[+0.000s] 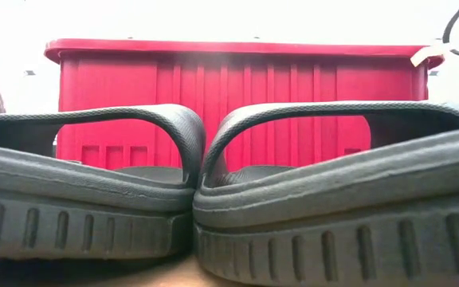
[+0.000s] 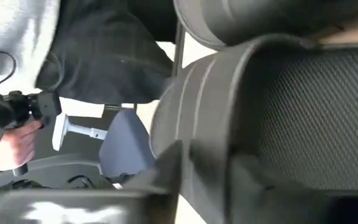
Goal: Pick and place slides into bin
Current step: Put the black slide into the red bin
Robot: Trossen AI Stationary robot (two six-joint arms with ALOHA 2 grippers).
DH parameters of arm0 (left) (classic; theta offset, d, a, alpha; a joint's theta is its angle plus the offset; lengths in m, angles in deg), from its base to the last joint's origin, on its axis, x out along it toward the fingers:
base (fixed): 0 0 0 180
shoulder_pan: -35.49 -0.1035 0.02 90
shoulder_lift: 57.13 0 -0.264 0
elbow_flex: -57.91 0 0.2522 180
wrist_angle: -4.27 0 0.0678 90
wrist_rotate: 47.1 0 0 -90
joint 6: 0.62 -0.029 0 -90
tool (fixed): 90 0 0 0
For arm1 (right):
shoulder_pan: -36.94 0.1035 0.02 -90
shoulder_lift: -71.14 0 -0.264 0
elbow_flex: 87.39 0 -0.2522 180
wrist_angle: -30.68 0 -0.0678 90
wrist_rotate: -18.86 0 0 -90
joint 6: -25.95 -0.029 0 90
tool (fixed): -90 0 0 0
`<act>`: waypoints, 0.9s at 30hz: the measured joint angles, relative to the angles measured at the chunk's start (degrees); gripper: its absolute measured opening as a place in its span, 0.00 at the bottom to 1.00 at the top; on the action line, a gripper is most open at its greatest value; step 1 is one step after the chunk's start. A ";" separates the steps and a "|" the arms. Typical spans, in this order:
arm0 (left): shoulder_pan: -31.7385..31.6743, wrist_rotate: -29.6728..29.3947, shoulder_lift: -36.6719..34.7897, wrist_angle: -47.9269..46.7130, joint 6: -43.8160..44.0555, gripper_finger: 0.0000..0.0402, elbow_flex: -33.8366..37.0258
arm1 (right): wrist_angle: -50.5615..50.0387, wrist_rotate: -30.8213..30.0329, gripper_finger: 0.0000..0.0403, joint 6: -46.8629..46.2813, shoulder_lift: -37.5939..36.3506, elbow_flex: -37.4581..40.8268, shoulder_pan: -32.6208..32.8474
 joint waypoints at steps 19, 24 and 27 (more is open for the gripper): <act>0.00 -0.10 0.01 0.01 0.41 0.06 0.00 | -19.39 5.83 0.01 -0.92 -5.91 -19.70 1.70; 0.00 -0.10 0.01 0.00 0.39 0.06 0.00 | -41.18 5.51 0.01 7.47 -5.92 -33.39 -0.70; 0.00 -0.08 0.01 -0.02 -0.52 0.06 0.00 | -52.97 0.23 0.01 14.46 -5.92 -41.88 -3.69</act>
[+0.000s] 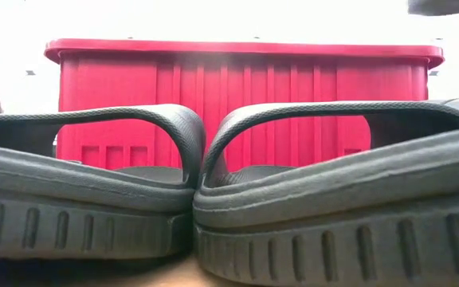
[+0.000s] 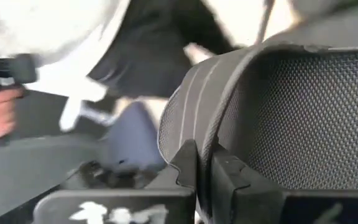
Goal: Pick and place slides into bin
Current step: Put the black slide into the red bin
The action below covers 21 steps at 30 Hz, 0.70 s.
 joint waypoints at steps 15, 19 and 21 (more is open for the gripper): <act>0.00 -0.33 0.00 -2.43 -0.61 0.06 0.02 | -20.55 -36.99 0.01 38.43 -0.37 -29.08 -34.11; 0.00 -1.46 0.36 -2.38 4.33 0.06 0.02 | -22.46 -34.30 0.02 47.79 -0.16 -30.95 -47.91; 0.00 -1.53 0.49 -2.38 5.88 0.06 0.02 | -22.58 -26.80 0.02 52.13 0.40 -31.46 -55.18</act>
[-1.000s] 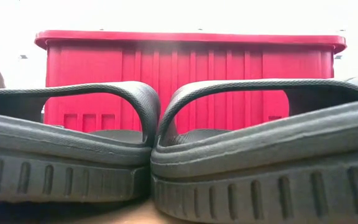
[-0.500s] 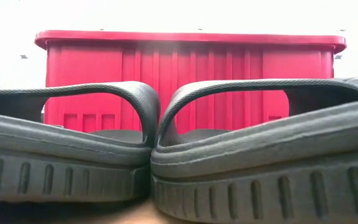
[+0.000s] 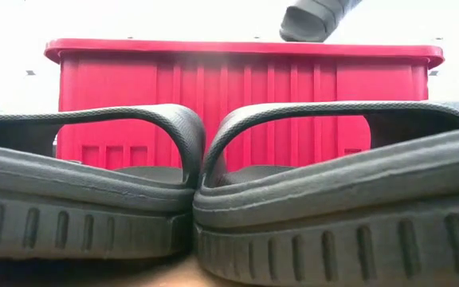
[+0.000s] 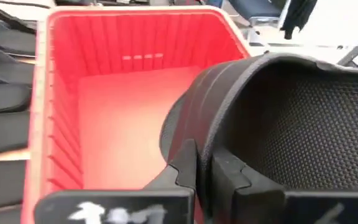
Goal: Pick and place slides into bin
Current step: Put the black slide into the red bin
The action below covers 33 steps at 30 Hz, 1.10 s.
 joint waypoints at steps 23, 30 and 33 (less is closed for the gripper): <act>0.00 0.00 2.49 -5.50 -0.05 0.06 0.00 | -4.32 33.91 0.01 21.02 31.84 0.09 -15.04; 0.00 -0.33 0.92 -11.42 0.49 0.06 0.00 | -5.40 36.92 0.01 25.40 38.08 0.09 -15.69; 0.00 -0.97 0.48 -11.19 -0.04 0.06 0.00 | -5.45 38.22 0.01 27.82 40.54 0.09 -16.63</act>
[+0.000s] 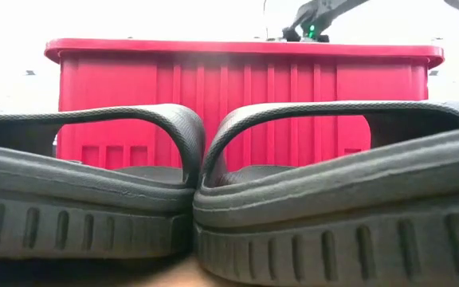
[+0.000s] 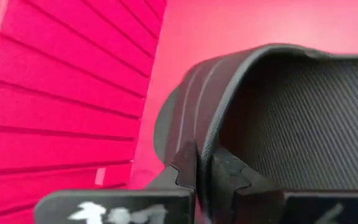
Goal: Pick and place slides into bin
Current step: Put the black slide into the red bin
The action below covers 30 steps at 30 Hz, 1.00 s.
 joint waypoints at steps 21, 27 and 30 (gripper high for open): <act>-0.02 -7.12 0.15 0.18 1.09 0.06 0.00 | -4.57 1.01 0.01 9.16 9.83 -0.02 -4.34; -0.06 -7.19 0.17 0.18 1.07 0.06 0.00 | -4.29 1.01 0.01 10.77 9.83 -0.02 -4.36; -0.06 -7.19 0.17 0.18 1.05 0.06 0.00 | -3.22 -0.61 0.02 9.80 9.83 -0.02 -4.31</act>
